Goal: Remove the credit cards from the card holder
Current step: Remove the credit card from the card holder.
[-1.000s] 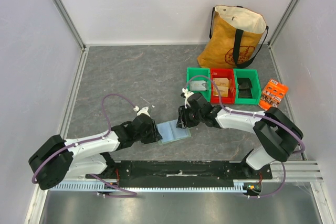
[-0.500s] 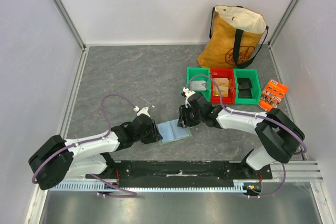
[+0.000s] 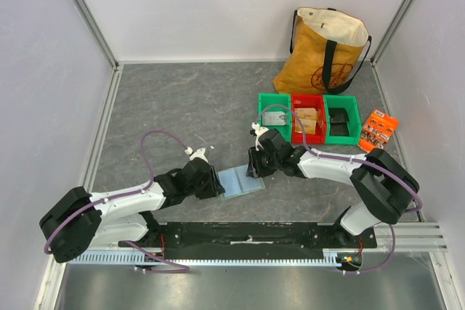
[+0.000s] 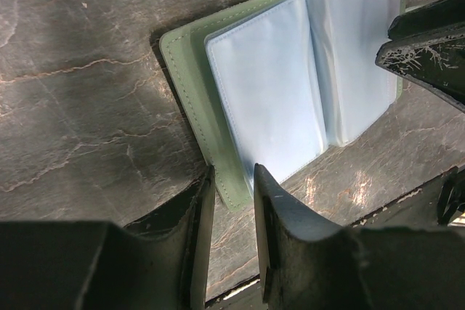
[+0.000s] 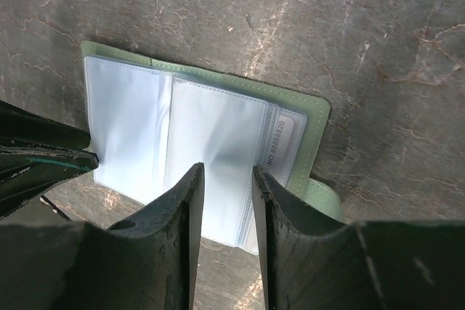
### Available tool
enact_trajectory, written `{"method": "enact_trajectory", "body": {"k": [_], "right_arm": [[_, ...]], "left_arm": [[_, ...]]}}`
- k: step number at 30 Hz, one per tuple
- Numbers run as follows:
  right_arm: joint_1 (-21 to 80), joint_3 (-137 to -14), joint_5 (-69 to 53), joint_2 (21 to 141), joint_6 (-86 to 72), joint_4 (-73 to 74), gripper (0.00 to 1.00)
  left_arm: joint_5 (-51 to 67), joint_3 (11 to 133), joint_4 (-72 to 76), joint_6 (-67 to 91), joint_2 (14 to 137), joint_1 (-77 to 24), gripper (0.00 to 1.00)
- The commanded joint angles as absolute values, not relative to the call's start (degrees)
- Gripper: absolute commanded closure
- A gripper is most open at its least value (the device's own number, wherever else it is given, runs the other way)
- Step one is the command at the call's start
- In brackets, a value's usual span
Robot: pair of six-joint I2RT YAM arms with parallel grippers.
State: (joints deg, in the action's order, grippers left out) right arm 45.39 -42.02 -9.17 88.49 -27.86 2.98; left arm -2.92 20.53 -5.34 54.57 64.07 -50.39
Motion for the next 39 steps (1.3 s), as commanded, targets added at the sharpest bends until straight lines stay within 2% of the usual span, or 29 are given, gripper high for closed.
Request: {"method": "enact_trajectory", "body": {"k": [1, 23, 31, 36, 39], "right_arm": [[46.0, -43.5, -10.8, 89.5, -27.9, 2.2, 0.61], [46.6, -43.4, -22.8, 91.2, -35.6, -8.3, 0.62], [51.0, -48.3, -21.2, 95.0, -34.8, -6.6, 0.62], [54.0, -54.0, -17.8, 96.9, -32.4, -1.9, 0.62], [54.7, -55.8, -13.6, 94.1, -30.6, 2.4, 0.59]], "left_arm": [[-2.9, 19.6, -5.1, 53.2, 64.6, -50.5, 0.65], [-2.0, 19.2, -4.0, 53.4, 65.1, -50.8, 0.66], [-2.5, 18.1, -3.9, 54.6, 62.2, -50.7, 0.64], [-3.9, 16.7, -4.8, 55.8, 55.2, -50.9, 0.61], [-4.6, 16.4, -6.1, 55.8, 52.0, -50.9, 0.60]]}}
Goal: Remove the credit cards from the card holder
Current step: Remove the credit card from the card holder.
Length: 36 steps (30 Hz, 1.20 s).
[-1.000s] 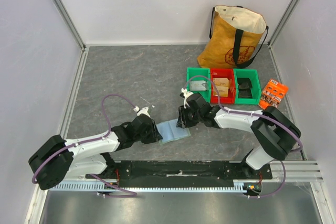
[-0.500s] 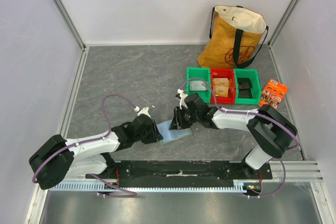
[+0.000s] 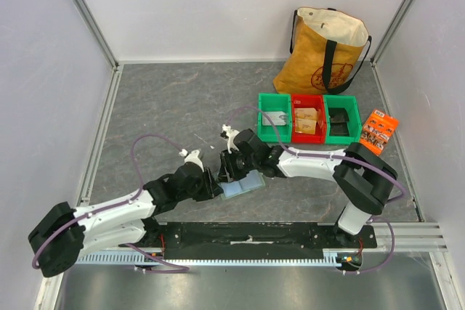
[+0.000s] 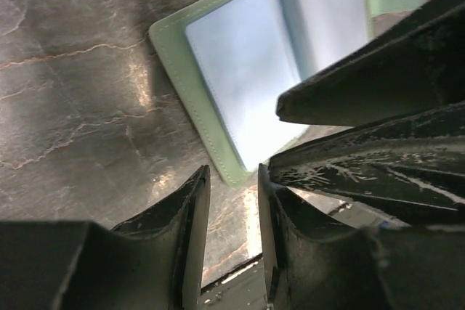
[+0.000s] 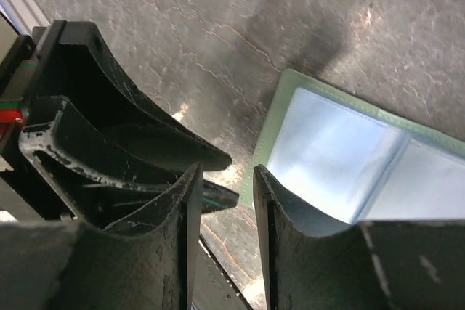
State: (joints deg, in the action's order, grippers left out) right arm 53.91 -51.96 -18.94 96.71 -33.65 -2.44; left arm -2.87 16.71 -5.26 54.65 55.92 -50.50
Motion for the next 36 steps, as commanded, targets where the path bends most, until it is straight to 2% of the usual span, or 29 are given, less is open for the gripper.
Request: {"method": "enact_trajectory", "body": {"k": [1, 6, 11, 18, 22, 25, 36], "right_arm": [[54.7, -55.6, -11.3, 92.3, -30.2, 4.0, 0.55], [54.7, -51.1, 5.3, 82.4, -31.3, 11.9, 0.41], [54.7, -44.9, 13.2, 75.9, -35.3, 15.6, 0.40], [57.3, -42.2, 17.9, 76.8, -39.5, 16.3, 0.40], [58.2, -43.1, 18.9, 79.9, -39.7, 16.3, 0.42], [59.1, -43.9, 19.1, 81.6, -39.6, 15.9, 0.48], [60.6, -45.6, 17.8, 85.7, -38.9, 15.1, 0.58]], "left_arm": [[-4.7, 16.6, -6.6, 55.9, 51.3, -50.8, 0.60], [-4.8, 18.5, -7.9, 54.9, 51.2, -50.9, 0.58], [-6.8, 21.4, -7.9, 52.7, 54.3, -50.8, 0.57], [-9.0, 26.4, -7.7, 49.3, 61.4, -50.8, 0.58], [-10.1, 29.0, -8.1, 47.6, 65.1, -50.8, 0.59], [-10.2, 29.5, -8.0, 47.2, 67.3, -50.8, 0.62], [-9.0, 28.0, -6.7, 47.9, 72.1, -50.8, 0.67]]}}
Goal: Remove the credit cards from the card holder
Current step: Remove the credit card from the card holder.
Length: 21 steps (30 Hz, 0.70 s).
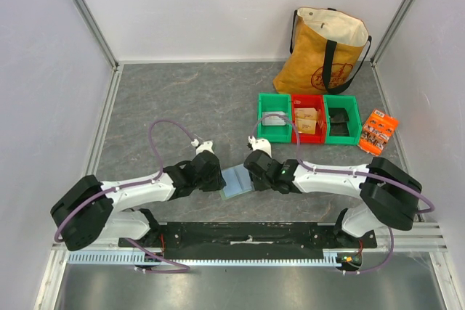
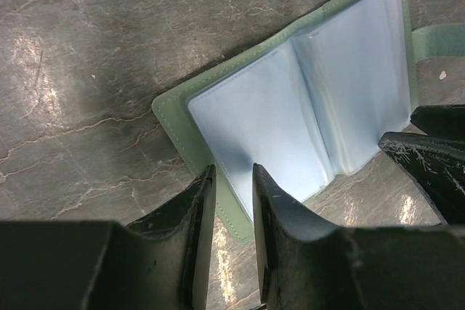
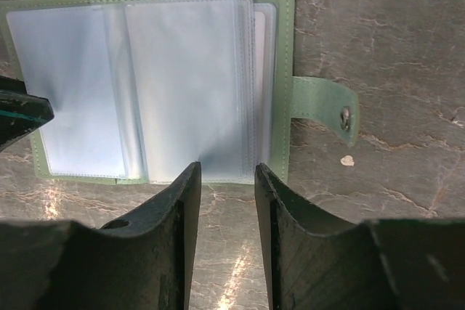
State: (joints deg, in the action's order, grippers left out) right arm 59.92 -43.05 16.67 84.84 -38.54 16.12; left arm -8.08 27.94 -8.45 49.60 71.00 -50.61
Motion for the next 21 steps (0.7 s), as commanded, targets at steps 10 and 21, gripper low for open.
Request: {"method": "enact_trajectory", "body": {"k": [10, 21], "right_arm": [[60.7, -45.6, 17.2, 87.7, -39.0, 14.9, 0.61], [60.7, -44.3, 13.3, 88.4, -39.7, 13.5, 0.77]], "left_arm": [[-7.7, 26.3, -5.9, 48.6, 72.4, -50.8, 0.68], [-6.2, 25.3, -4.3, 49.2, 72.9, -50.9, 0.68]]}}
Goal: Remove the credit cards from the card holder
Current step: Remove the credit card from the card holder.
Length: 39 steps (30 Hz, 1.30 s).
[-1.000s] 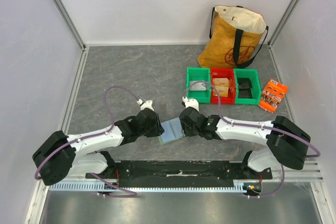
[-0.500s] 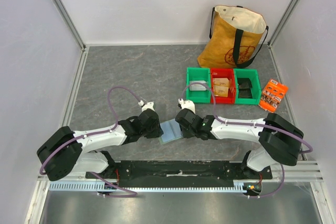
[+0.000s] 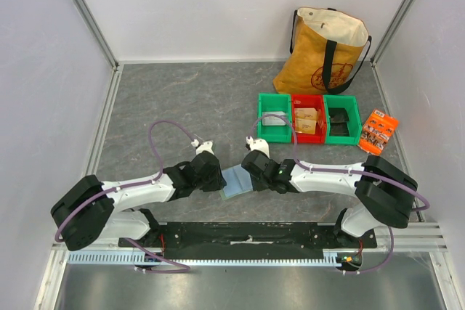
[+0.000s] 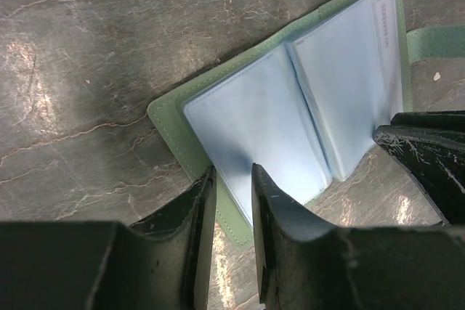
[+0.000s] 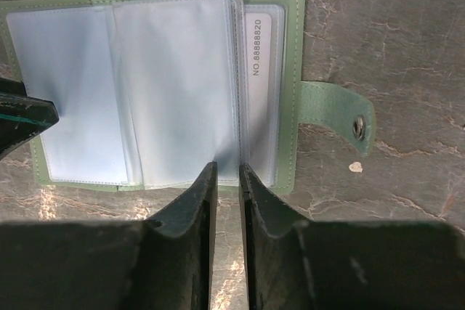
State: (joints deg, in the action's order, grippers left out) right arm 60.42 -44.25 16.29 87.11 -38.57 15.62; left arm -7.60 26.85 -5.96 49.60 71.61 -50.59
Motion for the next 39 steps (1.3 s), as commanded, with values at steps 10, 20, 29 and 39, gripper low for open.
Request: {"method": "enact_trajectory", "body": {"k": [10, 20, 29, 39], "right_arm": [[60.2, -43.3, 7.4, 87.3, -39.1, 6.8, 0.89], [58.0, -41.4, 0.4, 86.0, -38.8, -1.2, 0.88], [58.0, -44.5, -4.0, 88.5, -35.5, -2.0, 0.83], [58.7, -47.8, -8.3, 92.5, -32.6, -0.2, 0.76]], "left_arm": [[-4.8, 24.1, -3.0, 50.2, 72.9, -50.9, 0.68], [-4.4, 23.7, -2.5, 50.6, 72.5, -50.9, 0.68], [-6.1, 21.7, -2.5, 52.8, 63.7, -50.9, 0.61], [-9.8, 22.8, -6.9, 54.8, 49.9, -51.1, 0.50]]}}
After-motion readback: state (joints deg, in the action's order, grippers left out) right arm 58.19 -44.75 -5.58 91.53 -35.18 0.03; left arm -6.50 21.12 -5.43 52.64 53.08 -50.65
